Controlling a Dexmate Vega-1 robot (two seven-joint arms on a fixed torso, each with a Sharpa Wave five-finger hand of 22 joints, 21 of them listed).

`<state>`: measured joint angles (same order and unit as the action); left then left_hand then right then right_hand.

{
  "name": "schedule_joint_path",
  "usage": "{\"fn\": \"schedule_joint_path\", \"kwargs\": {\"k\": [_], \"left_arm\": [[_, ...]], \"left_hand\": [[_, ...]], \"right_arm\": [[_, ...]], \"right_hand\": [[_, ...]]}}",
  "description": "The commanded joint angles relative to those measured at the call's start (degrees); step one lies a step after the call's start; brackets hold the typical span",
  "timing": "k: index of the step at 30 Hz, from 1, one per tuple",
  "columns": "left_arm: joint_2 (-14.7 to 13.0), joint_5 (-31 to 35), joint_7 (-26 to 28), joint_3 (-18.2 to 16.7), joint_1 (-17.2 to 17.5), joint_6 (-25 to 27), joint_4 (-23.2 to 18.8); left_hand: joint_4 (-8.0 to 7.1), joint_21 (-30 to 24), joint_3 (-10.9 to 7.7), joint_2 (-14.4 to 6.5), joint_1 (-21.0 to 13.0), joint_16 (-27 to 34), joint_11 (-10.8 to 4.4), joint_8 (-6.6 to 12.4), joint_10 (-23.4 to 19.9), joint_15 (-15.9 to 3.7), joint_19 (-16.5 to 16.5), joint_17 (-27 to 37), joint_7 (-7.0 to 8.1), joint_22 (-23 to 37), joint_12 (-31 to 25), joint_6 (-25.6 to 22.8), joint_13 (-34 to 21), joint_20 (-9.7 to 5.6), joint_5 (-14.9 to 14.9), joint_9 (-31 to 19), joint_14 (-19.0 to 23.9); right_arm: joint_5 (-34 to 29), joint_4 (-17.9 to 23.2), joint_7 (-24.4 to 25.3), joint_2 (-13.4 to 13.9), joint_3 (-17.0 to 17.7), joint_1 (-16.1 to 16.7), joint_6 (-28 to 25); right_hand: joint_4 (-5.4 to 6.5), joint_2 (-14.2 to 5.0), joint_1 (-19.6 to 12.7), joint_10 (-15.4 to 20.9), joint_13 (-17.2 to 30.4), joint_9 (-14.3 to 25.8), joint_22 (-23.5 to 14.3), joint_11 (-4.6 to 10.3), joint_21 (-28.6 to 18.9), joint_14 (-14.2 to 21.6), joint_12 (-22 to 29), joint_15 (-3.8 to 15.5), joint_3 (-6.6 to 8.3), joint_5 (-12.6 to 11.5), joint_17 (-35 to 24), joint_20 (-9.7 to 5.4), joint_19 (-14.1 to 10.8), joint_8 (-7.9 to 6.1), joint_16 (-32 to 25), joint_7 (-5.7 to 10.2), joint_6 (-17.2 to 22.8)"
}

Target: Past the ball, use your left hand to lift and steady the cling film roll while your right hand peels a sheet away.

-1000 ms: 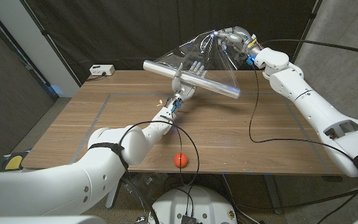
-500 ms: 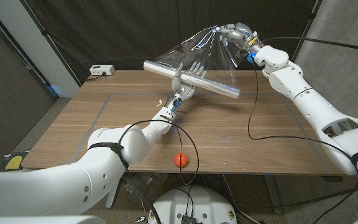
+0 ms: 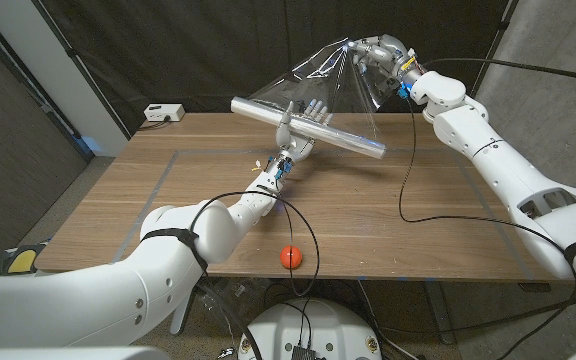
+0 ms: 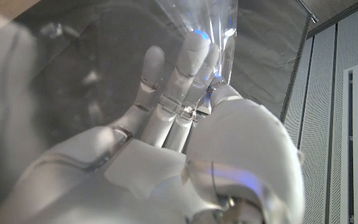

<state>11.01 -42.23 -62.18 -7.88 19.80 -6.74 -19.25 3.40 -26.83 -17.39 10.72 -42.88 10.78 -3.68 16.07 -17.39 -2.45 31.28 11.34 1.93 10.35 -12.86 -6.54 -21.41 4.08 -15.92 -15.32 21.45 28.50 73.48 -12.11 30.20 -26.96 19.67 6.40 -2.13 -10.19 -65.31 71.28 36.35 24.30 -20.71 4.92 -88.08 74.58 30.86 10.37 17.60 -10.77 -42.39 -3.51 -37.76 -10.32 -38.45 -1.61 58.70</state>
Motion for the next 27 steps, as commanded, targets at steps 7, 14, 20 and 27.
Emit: {"fn": "schedule_joint_path", "kwargs": {"k": [7, 14, 20, 27], "left_arm": [[-0.04, 0.41, -1.74, -0.36, 0.09, -0.45, -0.13], [-0.44, -0.35, -2.83, 0.05, 0.23, -0.6, -0.16], [-1.01, -1.54, -4.32, 0.67, 0.44, -0.56, -0.21], [-1.86, -3.69, -5.94, 1.41, 0.85, 0.25, -0.28]], "left_hand": [[0.09, 0.3, 0.63, -0.43, -0.14, 0.5, 0.16, -0.18, 0.15, -1.65, 0.05, 0.12, -0.12, 0.05, 0.12, -0.2, -0.23, -0.04, -0.66, -0.08, -0.44], [0.21, 0.48, 1.02, -0.5, -0.2, 0.56, 0.11, -0.22, 0.14, -1.66, 0.02, 0.13, -0.11, 0.07, 0.06, -0.24, -0.28, 0.05, -0.89, -0.09, -0.53], [0.26, 0.56, 1.27, -0.57, -0.21, 0.64, 0.01, -0.25, 0.11, -1.67, 0.08, 0.14, -0.03, 0.08, 0.02, -0.29, -0.31, 0.01, -1.04, -0.1, -0.5], [-0.13, 0.68, 1.08, -2.48, -0.37, 1.01, 0.02, -0.17, -0.18, -1.73, 0.16, 0.33, -0.37, 0.21, -0.18, -0.71, -0.4, 0.1, -1.62, -0.14, -0.19]], "right_arm": [[4.52, -8.84, -12.05, -2.84, -0.53, -2.84, 5.3], [4.82, -10.76, -14.0, -3.82, -0.58, -3.28, 7.77], [4.49, -9.9, -13.01, -4.07, -0.59, -2.62, 8.35], [4.64, -8.19, -11.8, -4.25, -0.63, -1.59, 7.75]], "right_hand": [[10.58, 12.83, 34.59, -37.43, -15.22, -11.0, 10.68, -8.64, 16.78, -40.07, -20.44, -10.21, -15.28, -1.14, 19.38, 6.02, 26.58, 0.47, 26.94, -3.74, -37.32], [9.18, 15.76, 38.4, -62.12, -23.26, -13.75, 10.78, -12.27, 34.05, -67.53, -20.53, -16.12, -21.77, -6.13, 26.63, 11.81, 44.74, -0.18, 28.44, -3.28, -62.25], [9.27, 14.84, 38.86, -67.98, -24.78, -13.83, 10.73, -11.74, 37.98, -73.68, -20.31, -16.44, -22.77, -7.2, 28.54, 12.5, 48.86, -0.74, 28.3, 1.53, -61.72], [9.42, 14.07, 39.07, -66.98, -25.04, -13.82, 10.69, -11.5, 38.56, -73.72, -19.5, -15.81, -22.88, -7.45, 29.0, 12.23, 48.46, -1.35, 27.79, 1.18, -59.71]]}}
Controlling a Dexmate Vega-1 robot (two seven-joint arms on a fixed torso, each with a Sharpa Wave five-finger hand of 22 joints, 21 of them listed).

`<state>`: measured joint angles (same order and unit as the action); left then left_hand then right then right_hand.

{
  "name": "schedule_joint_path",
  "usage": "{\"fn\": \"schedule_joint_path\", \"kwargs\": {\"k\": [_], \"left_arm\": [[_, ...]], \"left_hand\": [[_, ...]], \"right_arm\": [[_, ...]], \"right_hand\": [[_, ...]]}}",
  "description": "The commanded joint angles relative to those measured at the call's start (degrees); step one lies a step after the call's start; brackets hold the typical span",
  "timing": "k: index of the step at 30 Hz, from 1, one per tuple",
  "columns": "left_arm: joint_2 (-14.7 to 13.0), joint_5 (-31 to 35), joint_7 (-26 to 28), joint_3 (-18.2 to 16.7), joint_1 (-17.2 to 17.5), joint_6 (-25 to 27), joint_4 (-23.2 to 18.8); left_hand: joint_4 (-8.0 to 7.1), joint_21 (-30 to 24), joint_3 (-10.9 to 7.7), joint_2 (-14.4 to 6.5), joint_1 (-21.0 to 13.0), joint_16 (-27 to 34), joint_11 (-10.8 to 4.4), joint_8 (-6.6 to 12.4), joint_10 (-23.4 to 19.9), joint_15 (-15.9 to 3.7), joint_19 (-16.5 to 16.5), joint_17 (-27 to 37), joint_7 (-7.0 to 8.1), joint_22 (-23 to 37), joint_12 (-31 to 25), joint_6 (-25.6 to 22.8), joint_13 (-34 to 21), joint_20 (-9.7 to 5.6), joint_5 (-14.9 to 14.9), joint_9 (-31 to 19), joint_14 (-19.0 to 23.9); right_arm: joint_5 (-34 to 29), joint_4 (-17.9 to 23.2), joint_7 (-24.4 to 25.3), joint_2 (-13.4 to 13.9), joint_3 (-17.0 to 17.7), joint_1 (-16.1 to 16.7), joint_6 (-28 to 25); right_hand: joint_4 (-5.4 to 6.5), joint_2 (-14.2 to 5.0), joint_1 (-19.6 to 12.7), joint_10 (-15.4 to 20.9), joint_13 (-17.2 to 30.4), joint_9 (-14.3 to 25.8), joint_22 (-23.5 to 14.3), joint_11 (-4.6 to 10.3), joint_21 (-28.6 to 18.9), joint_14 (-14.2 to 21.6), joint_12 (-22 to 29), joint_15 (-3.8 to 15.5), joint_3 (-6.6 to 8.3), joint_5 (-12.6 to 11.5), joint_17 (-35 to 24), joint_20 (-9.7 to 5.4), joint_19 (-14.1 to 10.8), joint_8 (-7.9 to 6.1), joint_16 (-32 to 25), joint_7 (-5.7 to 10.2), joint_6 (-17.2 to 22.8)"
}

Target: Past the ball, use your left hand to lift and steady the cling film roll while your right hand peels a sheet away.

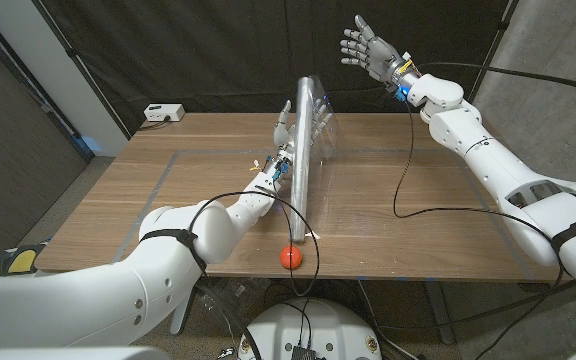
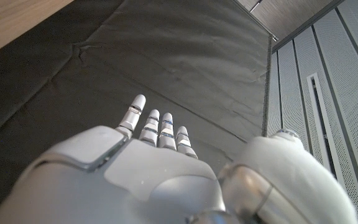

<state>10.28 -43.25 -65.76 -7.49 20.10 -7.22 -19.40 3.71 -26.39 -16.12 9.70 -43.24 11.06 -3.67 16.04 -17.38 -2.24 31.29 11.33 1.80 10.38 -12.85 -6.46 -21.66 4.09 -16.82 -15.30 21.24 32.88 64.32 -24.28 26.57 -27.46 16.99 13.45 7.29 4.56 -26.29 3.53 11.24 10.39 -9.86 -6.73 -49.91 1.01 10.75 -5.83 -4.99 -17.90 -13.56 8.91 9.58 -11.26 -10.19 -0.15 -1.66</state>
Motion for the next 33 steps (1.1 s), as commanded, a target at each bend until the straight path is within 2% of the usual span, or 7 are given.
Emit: {"fn": "schedule_joint_path", "kwargs": {"k": [1, 3, 4, 5, 6, 19, 33], "left_arm": [[-1.21, -3.09, -2.4, 1.12, 0.68, 0.62, -0.18], [-1.24, -4.75, -2.58, 1.12, 1.08, 1.46, -0.46], [-1.22, -5.57, -2.37, 1.19, 1.23, 1.47, -0.56], [-1.38, -6.17, -2.49, 1.39, 1.18, 2.11, -0.46], [-1.56, -6.59, -2.69, 1.69, 1.22, 2.29, -0.48], [-3.84, -11.15, -5.19, 5.7, 2.09, 1.99, -1.49], [-8.39, -15.07, -6.75, 8.72, 2.25, 4.69, -1.24]], "left_hand": [[-1.08, 0.33, -0.59, -3.44, 0.02, 0.98, -0.18, -0.03, -1.03, -2.11, 0.06, 0.52, -0.19, 0.31, -0.56, -1.26, -0.23, 0.11, -1.18, -0.2, 0.22], [-2.72, 0.32, -0.79, -7.29, 0.42, 2.66, -1.98, 1.19, -7.06, -4.25, 1.32, 0.67, 0.86, 0.35, -2.82, -5.16, -0.54, -0.87, -2.32, -0.32, 4.35], [-3.72, -0.19, -1.69, -10.93, 0.0, 3.96, -3.13, 2.56, -13.74, -5.87, 3.07, 0.69, 1.75, 0.43, -5.39, -9.24, -0.94, -1.71, -2.99, -0.37, 8.2], [-5.39, -0.38, -2.03, -14.47, 0.26, 5.45, -5.25, 5.11, -28.28, -9.06, 5.06, 0.22, 2.48, 0.22, -11.89, -18.88, -1.84, -2.96, -3.32, -0.23, 16.54], [-5.96, -0.48, -2.09, -15.09, 0.29, 5.3, -5.46, 5.96, -32.13, -9.64, 6.35, -0.21, 2.28, 0.14, -13.64, -23.92, -1.58, -3.39, -3.41, 0.26, 20.17], [-8.31, -0.25, -2.88, -17.9, 0.82, 4.12, -5.84, 5.33, -30.85, -10.12, 8.01, -0.36, 2.25, 0.08, -11.79, -27.46, -0.19, -4.29, -3.81, 1.25, 23.66], [-8.87, 0.53, -2.73, -17.27, 1.05, 2.98, -6.35, 5.61, -30.05, -10.14, 7.22, -0.46, 2.8, 0.02, -11.06, -28.94, -0.43, -4.23, -3.77, 1.21, 23.01]], "right_arm": [[0.11, 1.11, 0.33, -0.58, -0.23, 1.13, 0.79], [-0.26, 2.01, 1.12, -0.46, -0.29, 1.52, 0.75], [-0.46, 2.67, 1.52, -0.27, -0.35, 1.68, 0.43], [-0.56, 3.34, 2.04, -0.17, -0.34, 1.9, 0.1], [-0.63, 3.68, 2.16, -0.11, -0.39, 1.97, 0.0], [-1.45, 11.11, 5.83, 1.69, -0.11, 4.05, -2.6], [-6.38, 39.48, 22.39, 10.24, 3.34, 12.66, -15.65]], "right_hand": [[0.01, -0.73, 0.08, 0.89, 0.05, 0.09, -0.16, 0.16, 0.42, 0.0, 0.67, 0.41, -0.31, -0.34, 0.21, -0.29, 1.04, -0.38, -0.56, -0.28, 0.67], [0.02, -0.83, 0.1, 0.97, 0.02, 0.09, -0.17, 0.19, 0.5, 0.16, 0.74, 0.31, -0.33, -0.37, 0.28, -0.52, 0.96, -0.34, -0.68, -0.3, 0.67], [0.03, -0.87, 0.11, 0.97, 0.01, 0.09, -0.17, 0.17, 0.52, 0.23, 0.75, 0.25, -0.35, -0.38, 0.31, -0.62, 0.87, -0.32, -0.73, -0.28, 0.64], [0.02, -0.9, 0.1, 0.97, 0.0, 0.09, -0.17, 0.13, 0.57, 0.27, 0.77, 0.21, -0.36, -0.39, 0.34, -0.63, 0.88, -0.27, -0.76, -0.22, 0.57], [0.01, -0.93, 0.09, 0.94, -0.01, 0.09, -0.18, 0.18, 0.62, 0.28, 0.77, 0.18, -0.36, -0.4, 0.37, -0.67, 0.86, -0.23, -0.78, -0.09, 0.49], [-0.05, -1.39, 0.03, 1.83, -0.13, 0.1, -0.21, 0.14, 0.93, 1.34, 1.26, 0.15, -0.48, -0.51, 0.77, -0.93, -0.09, -0.44, -1.33, 0.28, 1.48], [-0.17, -2.18, 0.13, 5.08, -0.28, 0.13, -0.25, 1.13, 1.42, 4.39, 2.52, 1.35, -0.86, -0.33, 1.53, -1.2, -2.83, -1.15, -2.34, 1.31, 4.94]]}}
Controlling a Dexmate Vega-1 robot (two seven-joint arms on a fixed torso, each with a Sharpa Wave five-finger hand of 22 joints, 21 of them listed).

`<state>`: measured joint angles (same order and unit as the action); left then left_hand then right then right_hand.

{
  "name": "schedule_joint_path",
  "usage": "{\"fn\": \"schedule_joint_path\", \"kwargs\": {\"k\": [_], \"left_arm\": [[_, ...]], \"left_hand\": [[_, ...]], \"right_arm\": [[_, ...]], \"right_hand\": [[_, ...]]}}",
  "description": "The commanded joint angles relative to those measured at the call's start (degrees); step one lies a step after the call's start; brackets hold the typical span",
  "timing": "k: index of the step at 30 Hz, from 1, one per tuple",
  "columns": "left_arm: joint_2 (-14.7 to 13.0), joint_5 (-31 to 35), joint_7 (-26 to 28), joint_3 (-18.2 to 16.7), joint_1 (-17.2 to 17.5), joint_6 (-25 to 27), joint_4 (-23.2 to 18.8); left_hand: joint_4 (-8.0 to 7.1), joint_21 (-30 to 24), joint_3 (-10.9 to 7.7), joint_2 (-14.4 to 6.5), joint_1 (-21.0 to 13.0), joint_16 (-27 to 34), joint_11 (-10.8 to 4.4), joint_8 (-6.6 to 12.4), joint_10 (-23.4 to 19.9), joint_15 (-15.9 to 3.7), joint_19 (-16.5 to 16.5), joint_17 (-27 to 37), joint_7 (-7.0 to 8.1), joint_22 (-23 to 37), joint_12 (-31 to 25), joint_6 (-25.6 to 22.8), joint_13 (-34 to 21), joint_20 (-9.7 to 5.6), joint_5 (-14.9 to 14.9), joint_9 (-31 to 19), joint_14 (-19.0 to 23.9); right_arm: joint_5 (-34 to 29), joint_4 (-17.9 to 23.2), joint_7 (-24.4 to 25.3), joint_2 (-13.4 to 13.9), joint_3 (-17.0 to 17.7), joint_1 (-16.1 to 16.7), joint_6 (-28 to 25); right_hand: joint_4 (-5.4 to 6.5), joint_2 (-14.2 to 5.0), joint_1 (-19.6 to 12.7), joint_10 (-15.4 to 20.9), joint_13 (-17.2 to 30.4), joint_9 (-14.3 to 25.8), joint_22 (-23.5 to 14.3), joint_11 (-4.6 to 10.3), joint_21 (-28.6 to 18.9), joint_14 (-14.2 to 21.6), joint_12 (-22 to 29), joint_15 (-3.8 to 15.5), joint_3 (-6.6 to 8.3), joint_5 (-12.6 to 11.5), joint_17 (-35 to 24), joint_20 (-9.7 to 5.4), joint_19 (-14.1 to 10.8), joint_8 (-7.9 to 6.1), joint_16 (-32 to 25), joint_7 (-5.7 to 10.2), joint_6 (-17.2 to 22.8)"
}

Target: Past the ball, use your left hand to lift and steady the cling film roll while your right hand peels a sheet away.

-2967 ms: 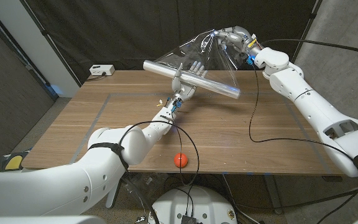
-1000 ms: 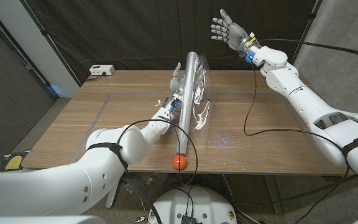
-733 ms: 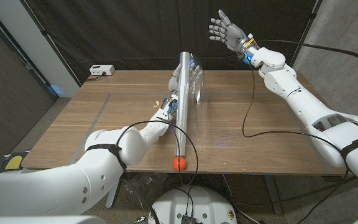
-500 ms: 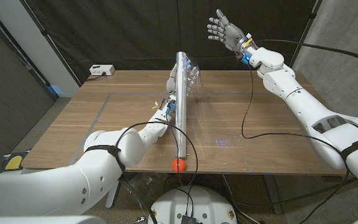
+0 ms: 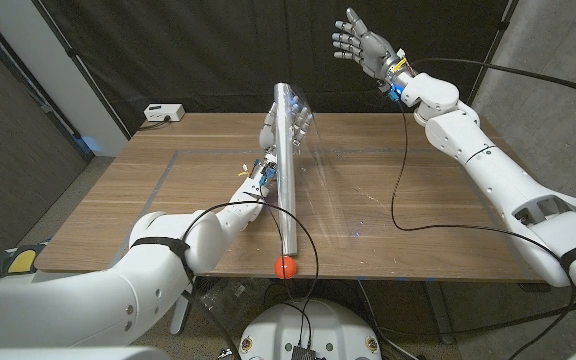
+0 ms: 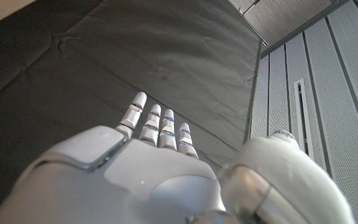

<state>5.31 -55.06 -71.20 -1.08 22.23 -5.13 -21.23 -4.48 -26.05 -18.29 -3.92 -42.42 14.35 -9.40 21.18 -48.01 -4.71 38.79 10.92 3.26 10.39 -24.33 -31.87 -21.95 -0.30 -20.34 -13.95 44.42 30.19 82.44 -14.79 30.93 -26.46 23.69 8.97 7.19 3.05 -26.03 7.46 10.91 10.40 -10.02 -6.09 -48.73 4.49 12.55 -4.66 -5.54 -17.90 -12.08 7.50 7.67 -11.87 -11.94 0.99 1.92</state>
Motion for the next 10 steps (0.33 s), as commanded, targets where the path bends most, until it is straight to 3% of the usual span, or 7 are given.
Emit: {"fn": "schedule_joint_path", "kwargs": {"k": [1, 7, 10], "left_arm": [[-3.75, -3.35, -1.4, 2.39, 0.17, 3.03, 0.73], [-5.22, -3.93, -0.14, 2.06, 0.97, 5.57, 1.46], [-5.91, -4.37, -0.87, 1.73, 1.83, 6.64, 1.22]], "left_hand": [[-0.71, 0.21, -0.56, -3.63, 0.24, -0.35, -0.73, 0.49, 0.6, -7.68, -0.28, -0.05, 1.27, 0.01, 0.45, -3.61, -0.15, 0.21, -0.25, -0.15, -0.17], [-0.86, 0.33, -0.51, -3.47, 0.3, -0.62, -0.61, 0.52, 0.56, -7.66, -0.27, -0.05, 1.3, 0.01, 0.57, -3.81, -0.2, 0.23, -0.24, -0.2, -0.29], [-0.98, 0.41, -0.44, -3.36, 0.39, -0.75, -0.44, 0.47, 0.43, -7.64, -0.26, -0.05, 1.32, 0.01, 0.59, -3.74, -0.25, 0.23, -0.23, -0.23, -0.3]], "right_arm": [[-4.14, 22.8, 14.11, 5.97, 2.2, 6.31, -12.35], [-4.31, 28.22, 18.17, 5.5, 0.97, 7.55, -18.96], [-5.31, 28.3, 19.64, 4.2, 0.25, 7.56, -18.28]], "right_hand": [[-0.07, -0.7, -0.14, 1.24, 0.04, 0.11, -0.09, 0.46, 0.24, 1.0, 0.75, 0.17, -0.32, -0.33, 0.06, 0.21, -1.02, -0.55, -0.61, 0.17, 1.43], [-0.11, -0.96, -0.19, 1.82, 0.02, 0.12, -0.1, 0.54, 0.4, 1.37, 0.93, 0.28, -0.32, -0.27, 0.18, 0.21, -1.43, -0.64, -0.67, 0.05, 2.14], [-0.14, -1.13, -0.23, 1.43, 0.01, 0.12, -0.11, 0.47, 0.57, 1.32, 0.75, 0.18, -0.31, -0.24, 0.25, 0.29, -1.42, -0.41, -0.61, 0.09, 1.79]]}}
